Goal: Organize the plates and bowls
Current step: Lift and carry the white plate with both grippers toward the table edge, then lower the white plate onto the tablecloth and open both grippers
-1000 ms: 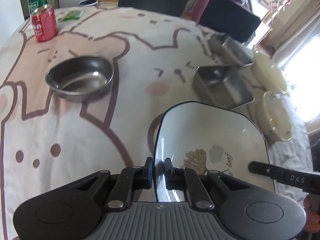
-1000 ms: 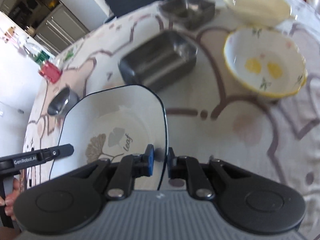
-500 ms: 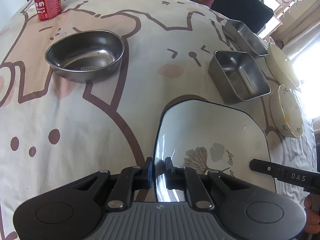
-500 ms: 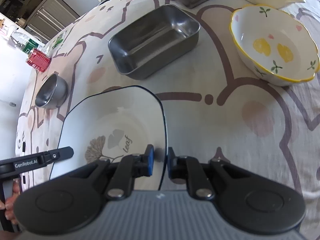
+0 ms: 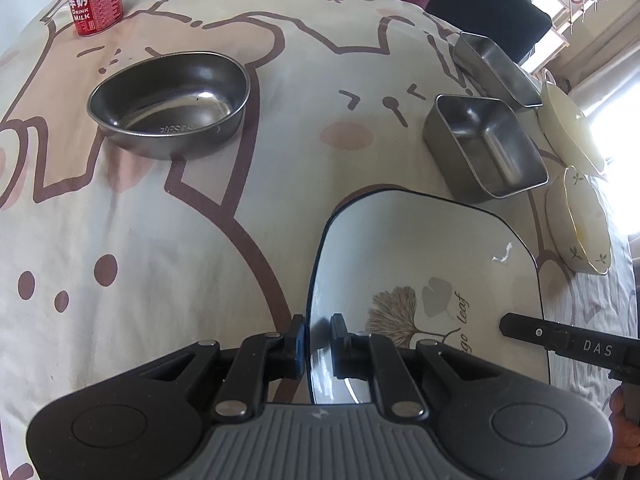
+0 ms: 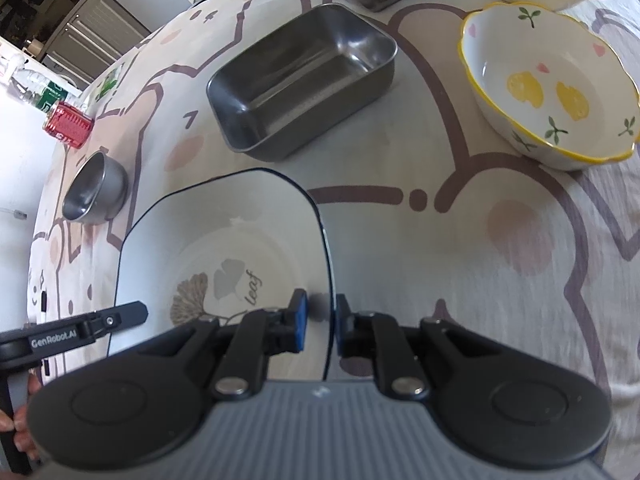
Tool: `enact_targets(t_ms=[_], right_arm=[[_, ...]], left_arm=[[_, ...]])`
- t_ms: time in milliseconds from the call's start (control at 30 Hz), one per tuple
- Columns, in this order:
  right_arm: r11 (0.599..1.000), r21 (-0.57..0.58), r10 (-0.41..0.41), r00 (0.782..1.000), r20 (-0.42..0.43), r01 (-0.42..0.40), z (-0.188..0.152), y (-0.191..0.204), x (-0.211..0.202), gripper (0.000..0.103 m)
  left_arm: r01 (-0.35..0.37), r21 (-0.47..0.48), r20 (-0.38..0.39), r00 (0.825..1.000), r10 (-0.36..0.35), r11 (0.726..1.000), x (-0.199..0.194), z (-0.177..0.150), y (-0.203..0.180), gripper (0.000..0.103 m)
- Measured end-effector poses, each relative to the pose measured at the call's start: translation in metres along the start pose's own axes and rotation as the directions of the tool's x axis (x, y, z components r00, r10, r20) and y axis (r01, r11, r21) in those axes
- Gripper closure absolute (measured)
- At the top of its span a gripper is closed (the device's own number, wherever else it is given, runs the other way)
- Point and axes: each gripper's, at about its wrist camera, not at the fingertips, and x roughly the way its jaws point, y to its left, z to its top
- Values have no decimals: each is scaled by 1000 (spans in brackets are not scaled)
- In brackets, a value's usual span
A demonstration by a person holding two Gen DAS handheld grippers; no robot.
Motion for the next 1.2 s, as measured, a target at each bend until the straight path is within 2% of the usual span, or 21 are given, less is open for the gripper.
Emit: enact_targets(t_ms=[267,467,967,1067,1133,1200], right_arm=[[1000,-21,-17,1000,-21,17,0,5,2,84],[999,-25,-23,999,-47,22,-2,5,7,82],[998,-47,-39,998,-42,37,-4,7,8,79],[998,-52,-46,998,-38,44,-5,8,9,74],[997,-60,-59,997,-42,57,-6,10,9,58],[997,-63,-54,998,-38,51,-7,9,8,54]], left_arm=[[-16,29,-32,999,17,999,5,-2,-3,89],[-16,46,-27,999,17,999,5,-1,-4,89],[-19,74,-27,999,21,997,6,-1,-7,90],[-14,73,-34,999,16,997,7,-1,-6,89],[-14,67,-37,999,16,998,7,0,-5,87],[-16,64,-41,999,19,998,8,0,-4,84]])
